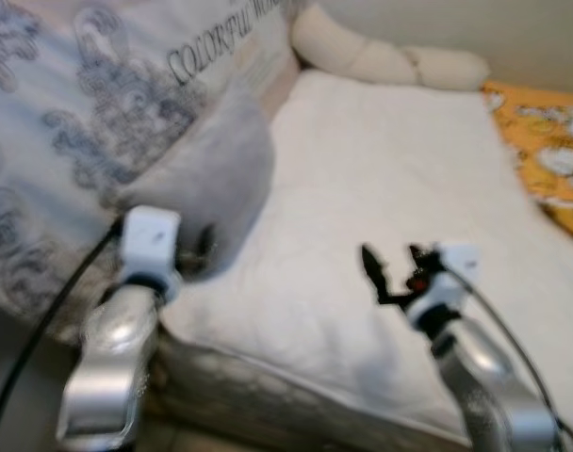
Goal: Clean up the room
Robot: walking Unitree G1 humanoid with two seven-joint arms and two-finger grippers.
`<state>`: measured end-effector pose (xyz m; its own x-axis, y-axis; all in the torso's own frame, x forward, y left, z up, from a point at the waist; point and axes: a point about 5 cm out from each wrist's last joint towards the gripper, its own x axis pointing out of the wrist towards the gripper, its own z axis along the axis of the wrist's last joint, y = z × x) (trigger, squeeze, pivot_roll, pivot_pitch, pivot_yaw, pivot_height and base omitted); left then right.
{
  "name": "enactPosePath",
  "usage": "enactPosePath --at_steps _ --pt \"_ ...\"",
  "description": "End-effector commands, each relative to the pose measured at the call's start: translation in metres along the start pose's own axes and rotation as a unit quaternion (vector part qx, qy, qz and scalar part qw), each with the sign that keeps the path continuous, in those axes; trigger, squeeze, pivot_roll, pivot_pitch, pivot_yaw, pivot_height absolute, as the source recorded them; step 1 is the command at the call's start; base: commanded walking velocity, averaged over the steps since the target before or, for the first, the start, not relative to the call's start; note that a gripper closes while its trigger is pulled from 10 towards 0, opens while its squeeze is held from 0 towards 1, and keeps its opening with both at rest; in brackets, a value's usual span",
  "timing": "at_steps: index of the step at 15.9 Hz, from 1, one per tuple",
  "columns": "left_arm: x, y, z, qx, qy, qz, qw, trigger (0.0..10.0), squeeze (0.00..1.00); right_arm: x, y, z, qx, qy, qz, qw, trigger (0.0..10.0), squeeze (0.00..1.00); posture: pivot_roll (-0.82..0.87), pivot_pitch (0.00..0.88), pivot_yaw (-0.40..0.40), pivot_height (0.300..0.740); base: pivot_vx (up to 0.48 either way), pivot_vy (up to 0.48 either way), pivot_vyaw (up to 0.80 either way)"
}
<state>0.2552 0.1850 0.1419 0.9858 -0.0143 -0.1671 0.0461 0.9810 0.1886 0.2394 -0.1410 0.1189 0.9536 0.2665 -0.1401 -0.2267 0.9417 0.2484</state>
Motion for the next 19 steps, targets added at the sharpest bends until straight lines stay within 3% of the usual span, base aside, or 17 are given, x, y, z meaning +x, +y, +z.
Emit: enactPosePath --at_steps 1,8,15,19 --pt "-0.002 -0.003 0.006 -0.001 -0.009 -0.005 1.000 10.0 1.00 -0.001 -0.007 0.001 -0.003 -0.002 -0.017 1.000 10.0 1.00 -0.07 0.000 -0.016 0.740 0.000 -0.465 -0.46" --pt "-0.003 -0.001 0.003 0.015 0.008 -0.002 1.000 10.0 1.00 0.005 -0.003 -0.002 -0.010 0.008 -0.021 1.000 10.0 1.00 -0.07 0.000 -0.016 0.740 0.000 -0.467 -0.06" --pt "-0.009 -0.004 -0.007 0.037 0.024 -0.003 0.999 10.0 1.00 0.010 -0.014 -0.002 -0.027 0.022 -0.047 0.998 10.0 1.00 -0.07 0.000 -0.026 0.740 0.000 -0.466 0.00" --pt "-0.006 -0.001 -0.004 0.030 0.020 0.003 0.999 10.0 1.00 0.013 -0.011 -0.003 -0.038 0.029 -0.039 0.998 10.0 1.00 -0.08 0.000 -0.027 0.740 0.000 -0.464 0.00"
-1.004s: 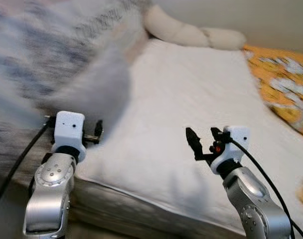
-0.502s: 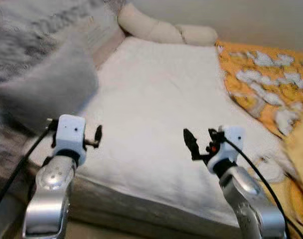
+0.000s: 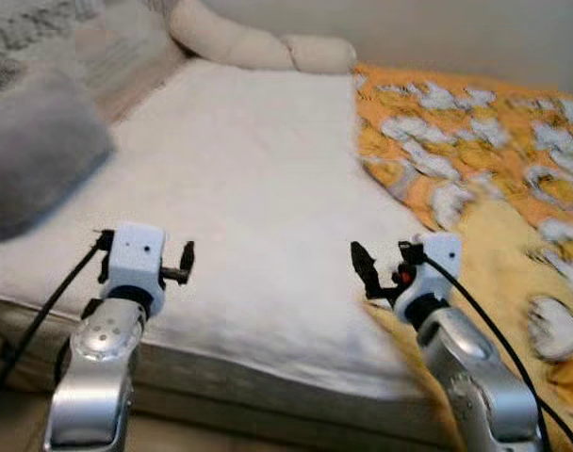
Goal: Clean up the room
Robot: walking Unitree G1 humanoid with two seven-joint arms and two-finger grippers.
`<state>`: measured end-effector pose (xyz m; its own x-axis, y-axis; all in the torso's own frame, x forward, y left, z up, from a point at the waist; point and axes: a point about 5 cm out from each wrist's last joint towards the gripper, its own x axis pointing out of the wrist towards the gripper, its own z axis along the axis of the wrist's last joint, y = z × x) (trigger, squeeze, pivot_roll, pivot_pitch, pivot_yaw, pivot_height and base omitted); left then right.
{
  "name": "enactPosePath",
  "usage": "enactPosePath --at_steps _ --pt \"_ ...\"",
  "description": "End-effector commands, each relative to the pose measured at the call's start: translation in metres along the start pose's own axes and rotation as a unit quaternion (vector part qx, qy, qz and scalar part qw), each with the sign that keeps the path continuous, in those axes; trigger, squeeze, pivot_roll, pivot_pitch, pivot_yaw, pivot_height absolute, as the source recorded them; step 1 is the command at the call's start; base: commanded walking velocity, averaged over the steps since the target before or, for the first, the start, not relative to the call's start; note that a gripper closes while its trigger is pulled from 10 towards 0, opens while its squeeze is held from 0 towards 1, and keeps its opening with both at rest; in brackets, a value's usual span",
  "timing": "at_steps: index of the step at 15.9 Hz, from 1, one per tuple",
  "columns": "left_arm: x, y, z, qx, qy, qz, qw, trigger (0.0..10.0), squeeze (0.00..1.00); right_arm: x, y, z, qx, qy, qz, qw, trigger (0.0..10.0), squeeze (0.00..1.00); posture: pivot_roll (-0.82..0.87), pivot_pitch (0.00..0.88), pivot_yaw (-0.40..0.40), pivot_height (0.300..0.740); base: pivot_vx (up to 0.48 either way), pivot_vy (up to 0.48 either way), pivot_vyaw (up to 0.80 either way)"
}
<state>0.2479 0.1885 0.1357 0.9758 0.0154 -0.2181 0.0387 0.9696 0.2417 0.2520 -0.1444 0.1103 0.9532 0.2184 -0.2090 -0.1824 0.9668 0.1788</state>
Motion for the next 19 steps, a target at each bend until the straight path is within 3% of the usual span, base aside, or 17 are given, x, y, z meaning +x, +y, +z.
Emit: enactPosePath --at_steps 1,9,19 --pt "0.002 -0.004 0.004 0.002 -0.011 -0.006 1.000 10.0 1.00 0.001 -0.005 0.004 -0.010 -0.002 -0.009 1.000 10.0 1.00 -0.10 0.000 -0.030 0.740 0.000 -0.461 0.00" --pt "0.004 -0.010 0.004 -0.006 -0.016 -0.015 1.000 10.0 1.00 0.005 -0.013 0.005 -0.033 0.000 -0.040 0.999 10.0 1.00 -0.09 0.000 -0.050 0.740 0.000 -0.454 0.00" --pt "0.005 -0.019 0.000 0.000 -0.014 -0.034 0.999 10.0 1.00 0.004 -0.006 -0.003 -0.005 0.028 0.025 0.999 10.0 1.00 -0.11 0.000 -0.046 0.740 0.000 -0.448 0.00"
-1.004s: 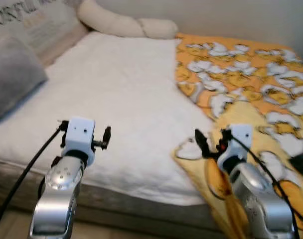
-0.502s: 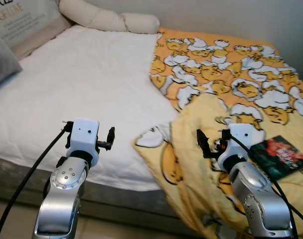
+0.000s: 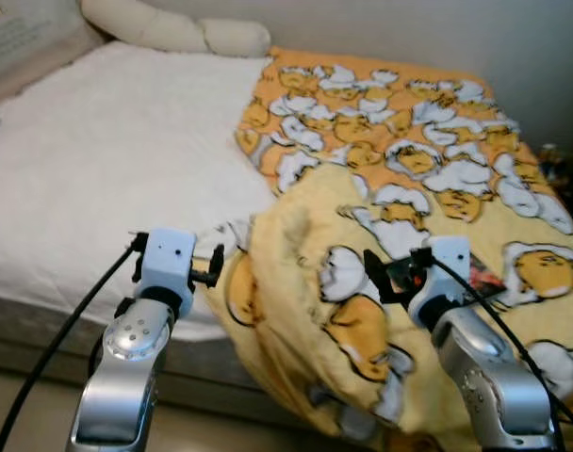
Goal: Clean up the room
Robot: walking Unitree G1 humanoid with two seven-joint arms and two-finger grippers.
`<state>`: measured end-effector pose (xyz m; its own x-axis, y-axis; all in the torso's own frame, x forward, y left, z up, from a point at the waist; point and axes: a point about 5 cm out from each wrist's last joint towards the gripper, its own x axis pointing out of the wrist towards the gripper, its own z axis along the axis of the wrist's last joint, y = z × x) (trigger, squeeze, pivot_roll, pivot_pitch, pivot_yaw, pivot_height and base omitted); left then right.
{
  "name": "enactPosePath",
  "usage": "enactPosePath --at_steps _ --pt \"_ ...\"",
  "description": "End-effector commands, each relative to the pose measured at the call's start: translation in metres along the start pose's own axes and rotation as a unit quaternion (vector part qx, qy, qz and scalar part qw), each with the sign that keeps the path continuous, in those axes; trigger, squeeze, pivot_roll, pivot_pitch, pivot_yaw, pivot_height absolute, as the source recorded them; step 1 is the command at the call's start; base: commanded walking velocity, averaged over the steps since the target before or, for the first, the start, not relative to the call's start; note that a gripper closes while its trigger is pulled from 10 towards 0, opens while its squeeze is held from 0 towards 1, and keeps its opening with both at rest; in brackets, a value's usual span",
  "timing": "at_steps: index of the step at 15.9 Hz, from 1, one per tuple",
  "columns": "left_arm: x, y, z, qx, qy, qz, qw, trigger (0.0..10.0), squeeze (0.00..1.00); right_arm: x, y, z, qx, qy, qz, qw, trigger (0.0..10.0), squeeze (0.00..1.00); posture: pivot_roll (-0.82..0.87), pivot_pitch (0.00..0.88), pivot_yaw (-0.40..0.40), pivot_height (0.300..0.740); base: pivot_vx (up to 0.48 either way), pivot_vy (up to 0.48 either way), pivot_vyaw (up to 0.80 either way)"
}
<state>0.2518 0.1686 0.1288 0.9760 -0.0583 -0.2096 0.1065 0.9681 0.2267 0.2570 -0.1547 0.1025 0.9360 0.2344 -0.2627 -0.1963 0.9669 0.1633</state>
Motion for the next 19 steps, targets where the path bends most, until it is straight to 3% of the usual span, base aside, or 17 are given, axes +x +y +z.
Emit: enactPosePath --at_steps 1,6,11,16,19 --pt "0.000 0.001 0.001 0.001 -0.001 -0.001 1.000 10.0 1.00 -0.001 0.008 0.001 0.009 0.004 0.031 0.999 10.0 1.00 -0.11 0.000 -0.046 0.740 0.000 -0.450 0.58" --pt "0.000 0.000 0.000 0.009 -0.002 -0.006 1.000 10.0 1.00 -0.002 0.014 -0.004 0.003 0.020 0.080 0.997 10.0 1.00 -0.11 0.000 -0.039 0.740 0.000 -0.448 0.80" --pt "0.000 0.001 -0.001 0.015 0.000 -0.009 1.000 10.0 1.00 -0.003 0.012 -0.007 -0.004 0.025 0.082 0.996 10.0 1.00 -0.11 0.000 -0.043 0.740 0.000 -0.449 0.80" --pt "-0.001 0.002 -0.003 0.024 -0.002 -0.016 1.000 10.0 1.00 -0.004 0.010 -0.013 0.002 0.038 0.075 0.996 10.0 1.00 -0.12 0.000 -0.042 0.740 0.000 -0.433 0.00" --pt "-0.002 -0.002 -0.006 0.023 0.005 -0.036 0.999 10.0 1.00 -0.005 0.010 -0.014 0.006 0.040 0.081 0.996 10.0 1.00 -0.12 0.000 -0.047 0.740 0.000 0.000 0.00"
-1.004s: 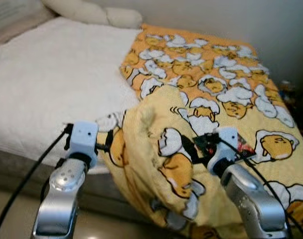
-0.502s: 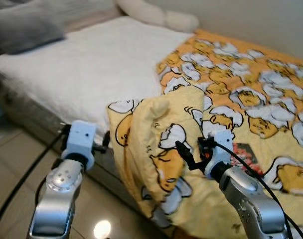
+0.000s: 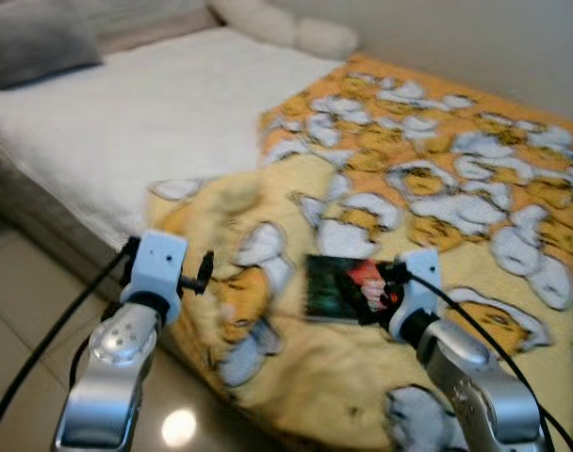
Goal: Clean up the room
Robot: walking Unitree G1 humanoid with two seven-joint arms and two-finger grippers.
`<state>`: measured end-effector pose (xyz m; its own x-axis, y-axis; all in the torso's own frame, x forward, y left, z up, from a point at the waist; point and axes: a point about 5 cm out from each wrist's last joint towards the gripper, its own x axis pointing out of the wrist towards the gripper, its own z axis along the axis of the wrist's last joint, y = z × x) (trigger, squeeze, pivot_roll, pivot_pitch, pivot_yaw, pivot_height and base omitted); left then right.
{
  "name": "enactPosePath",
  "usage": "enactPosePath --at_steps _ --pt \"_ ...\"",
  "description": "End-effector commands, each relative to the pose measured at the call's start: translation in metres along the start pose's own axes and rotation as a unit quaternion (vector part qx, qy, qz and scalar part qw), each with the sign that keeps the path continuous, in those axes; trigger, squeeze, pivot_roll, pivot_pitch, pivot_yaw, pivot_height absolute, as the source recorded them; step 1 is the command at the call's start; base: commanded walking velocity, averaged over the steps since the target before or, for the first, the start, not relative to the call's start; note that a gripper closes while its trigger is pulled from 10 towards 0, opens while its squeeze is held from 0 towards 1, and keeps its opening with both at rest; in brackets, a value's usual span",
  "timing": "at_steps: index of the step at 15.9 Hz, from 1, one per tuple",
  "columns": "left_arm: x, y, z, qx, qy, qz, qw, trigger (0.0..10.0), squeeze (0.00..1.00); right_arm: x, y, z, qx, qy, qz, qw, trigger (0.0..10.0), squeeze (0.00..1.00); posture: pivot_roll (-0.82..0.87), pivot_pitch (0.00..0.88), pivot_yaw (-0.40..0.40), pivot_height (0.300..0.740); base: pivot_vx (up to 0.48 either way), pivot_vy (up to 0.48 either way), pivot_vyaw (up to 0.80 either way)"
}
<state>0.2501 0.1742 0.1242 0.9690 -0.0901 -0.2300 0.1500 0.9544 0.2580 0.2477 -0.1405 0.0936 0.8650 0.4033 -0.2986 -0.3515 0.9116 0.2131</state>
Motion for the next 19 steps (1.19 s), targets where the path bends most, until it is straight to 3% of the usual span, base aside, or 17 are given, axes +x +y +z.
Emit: enactPosePath --at_steps 1,3,9,13,15,19 --pt "-0.001 -0.007 0.000 0.004 -0.001 -0.021 1.000 10.0 1.00 -0.003 -0.004 -0.002 0.007 0.004 -0.003 1.000 10.0 1.00 -0.12 0.000 -0.047 0.740 0.000 0.000 0.00" --pt "-0.001 -0.003 0.001 0.010 -0.001 -0.033 0.999 10.0 1.00 -0.001 0.003 0.001 0.015 0.004 0.010 1.000 10.0 1.00 -0.11 0.000 -0.045 0.740 0.000 0.000 0.00" --pt "-0.004 -0.009 -0.003 0.028 0.009 -0.063 0.998 10.0 1.00 0.008 -0.009 0.000 0.064 0.013 -0.024 0.998 10.0 1.00 -0.11 0.000 -0.036 0.740 0.000 0.000 0.00" --pt "-0.011 -0.018 -0.001 -0.005 0.012 -0.164 0.986 10.0 1.00 0.034 -0.034 -0.010 0.166 0.072 -0.088 0.979 10.0 1.00 -0.11 0.000 -0.034 0.740 0.000 0.000 0.00" --pt "-0.016 -0.021 0.002 0.005 0.006 -0.241 0.970 10.0 1.00 0.046 -0.053 -0.024 0.225 0.100 -0.117 0.962 10.0 1.00 -0.13 0.000 -0.020 0.740 0.000 0.000 0.00" --pt "-0.017 -0.026 0.007 -0.013 0.002 -0.295 0.955 10.0 1.00 0.047 -0.071 -0.037 0.221 0.137 -0.158 0.953 10.0 1.00 -0.14 0.000 -0.040 0.740 0.000 0.000 0.00"
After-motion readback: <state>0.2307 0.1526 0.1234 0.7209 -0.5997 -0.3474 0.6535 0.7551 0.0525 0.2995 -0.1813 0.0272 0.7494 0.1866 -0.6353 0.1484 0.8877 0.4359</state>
